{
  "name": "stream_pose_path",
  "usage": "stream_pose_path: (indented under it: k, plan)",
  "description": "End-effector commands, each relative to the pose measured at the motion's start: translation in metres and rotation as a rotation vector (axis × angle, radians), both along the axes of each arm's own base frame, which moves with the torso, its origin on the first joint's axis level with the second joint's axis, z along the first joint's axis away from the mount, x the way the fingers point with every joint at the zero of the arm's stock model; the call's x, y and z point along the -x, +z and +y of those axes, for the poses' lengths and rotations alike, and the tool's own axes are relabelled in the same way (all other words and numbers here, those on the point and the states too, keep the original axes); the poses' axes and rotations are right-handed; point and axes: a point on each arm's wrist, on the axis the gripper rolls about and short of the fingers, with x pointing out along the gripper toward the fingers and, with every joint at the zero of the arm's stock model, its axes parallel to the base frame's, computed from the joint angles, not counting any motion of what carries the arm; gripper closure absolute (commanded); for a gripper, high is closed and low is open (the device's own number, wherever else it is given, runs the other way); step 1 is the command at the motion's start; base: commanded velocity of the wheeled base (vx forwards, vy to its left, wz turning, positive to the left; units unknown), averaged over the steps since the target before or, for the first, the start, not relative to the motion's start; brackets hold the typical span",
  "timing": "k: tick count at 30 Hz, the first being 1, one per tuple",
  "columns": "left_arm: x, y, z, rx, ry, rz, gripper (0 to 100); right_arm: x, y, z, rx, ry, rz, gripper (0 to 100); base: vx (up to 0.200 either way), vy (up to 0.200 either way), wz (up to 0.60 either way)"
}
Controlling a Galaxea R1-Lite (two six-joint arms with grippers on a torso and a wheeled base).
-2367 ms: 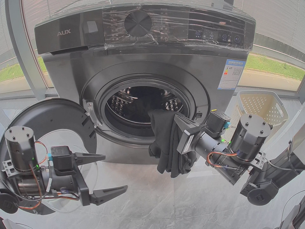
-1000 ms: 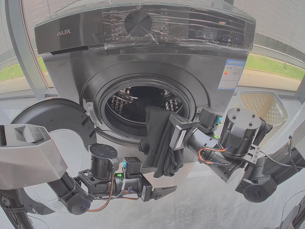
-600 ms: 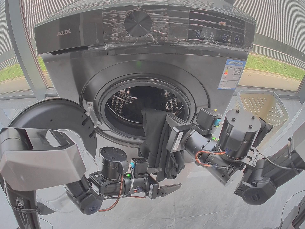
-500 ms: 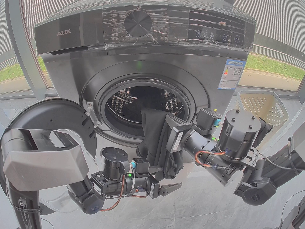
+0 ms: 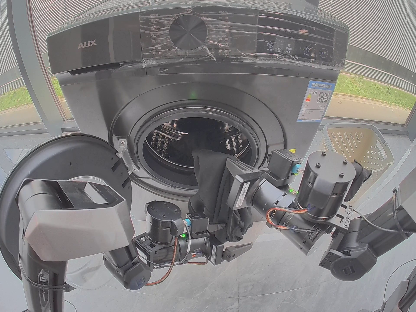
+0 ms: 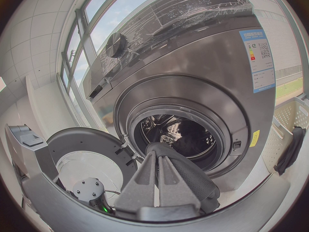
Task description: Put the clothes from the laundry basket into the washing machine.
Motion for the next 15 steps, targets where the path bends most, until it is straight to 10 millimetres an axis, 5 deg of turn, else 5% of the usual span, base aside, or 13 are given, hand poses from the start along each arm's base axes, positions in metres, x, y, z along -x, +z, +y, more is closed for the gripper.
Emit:
stream_pose_path:
  k: [1,13,14,15]
  plan:
    - [-0.005,0.003,-0.004,0.015,0.026,-0.018,0,-0.001,-0.002,0.001,0.002,0.001,0.005,100,0.0,0.0,0.0]
    - [-0.02,-0.002,-0.011,0.013,0.116,-0.052,0,0.002,-0.001,0.002,-0.007,-0.016,-0.001,100,0.0,0.0,0.0]
    - [-0.021,-0.003,-0.012,0.012,0.126,-0.058,100,0.003,-0.001,0.003,-0.007,-0.015,-0.001,100,0.0,0.0,0.0]
    - [-0.023,-0.003,-0.013,0.014,0.132,-0.062,100,0.003,-0.001,0.003,-0.007,-0.013,-0.001,100,0.0,0.0,0.0]
